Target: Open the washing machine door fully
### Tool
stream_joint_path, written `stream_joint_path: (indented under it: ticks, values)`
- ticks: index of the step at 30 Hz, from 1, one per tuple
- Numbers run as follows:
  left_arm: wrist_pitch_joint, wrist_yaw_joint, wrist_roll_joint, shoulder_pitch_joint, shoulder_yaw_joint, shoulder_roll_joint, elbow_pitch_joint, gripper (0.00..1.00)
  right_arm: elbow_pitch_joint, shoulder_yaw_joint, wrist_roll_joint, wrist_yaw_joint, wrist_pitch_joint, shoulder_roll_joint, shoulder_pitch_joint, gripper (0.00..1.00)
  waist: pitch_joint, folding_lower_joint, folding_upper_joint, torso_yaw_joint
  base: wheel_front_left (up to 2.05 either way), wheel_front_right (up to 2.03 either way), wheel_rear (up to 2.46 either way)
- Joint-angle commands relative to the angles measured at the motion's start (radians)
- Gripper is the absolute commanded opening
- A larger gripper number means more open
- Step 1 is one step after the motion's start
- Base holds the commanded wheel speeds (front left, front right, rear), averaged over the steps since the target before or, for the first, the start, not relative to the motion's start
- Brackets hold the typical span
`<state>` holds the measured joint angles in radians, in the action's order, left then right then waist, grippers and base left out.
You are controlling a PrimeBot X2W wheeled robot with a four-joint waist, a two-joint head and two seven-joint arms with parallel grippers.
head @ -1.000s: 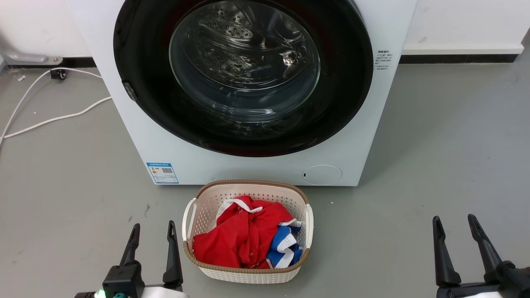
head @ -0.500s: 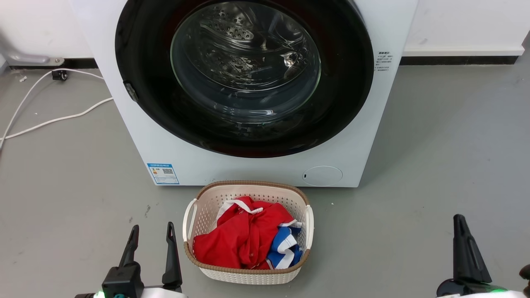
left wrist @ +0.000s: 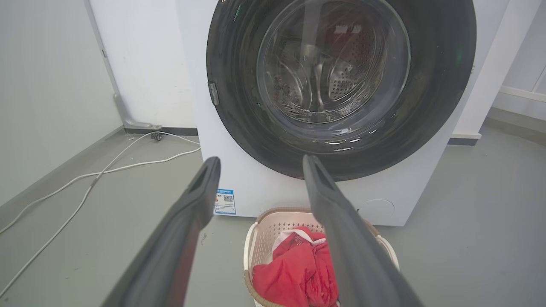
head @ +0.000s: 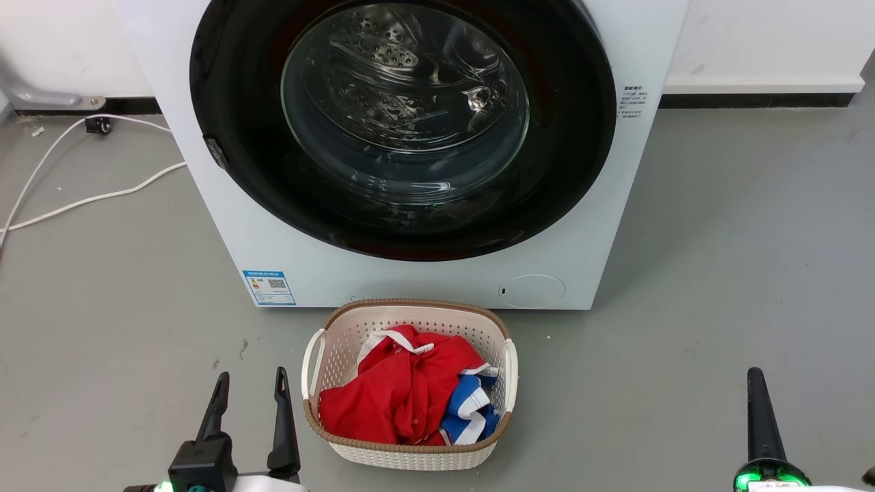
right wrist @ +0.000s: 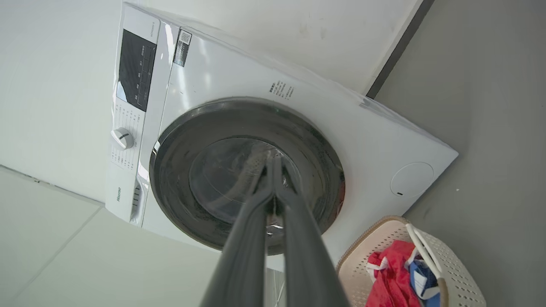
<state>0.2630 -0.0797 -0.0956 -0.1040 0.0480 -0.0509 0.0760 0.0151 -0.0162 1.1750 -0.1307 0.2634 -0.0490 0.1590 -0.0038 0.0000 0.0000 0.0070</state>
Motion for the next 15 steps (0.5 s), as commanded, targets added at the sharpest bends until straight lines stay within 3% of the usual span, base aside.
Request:
stream_joint_path:
  ticks: [1, 9, 15]
  values:
    - [0.003, -0.002, -0.001, -0.01, -0.003, 0.0, 0.002, 1.0, -0.004, -0.003, 0.031, 0.0, 0.002, -0.002, 0.004, 0.0, 0.0, 0.0, 0.0, -0.001, 0.0, 0.0, 0.0]
    - [0.003, 0.002, 0.002, -0.012, -0.007, 0.0, -0.001, 1.0, -0.039, -0.016, 0.325, 0.0, -0.021, -0.025, 0.025, 0.0, -0.001, 0.0, 0.0, -0.006, 0.0, 0.0, 0.0]
    - [0.003, -0.001, -0.001, -0.008, -0.007, 0.0, 0.001, 1.0, -0.062, 0.042, 0.474, 0.0, -0.102, -0.03, 0.04, 0.0, 0.0, 0.0, 0.0, -0.006, 0.0, 0.0, 0.0]
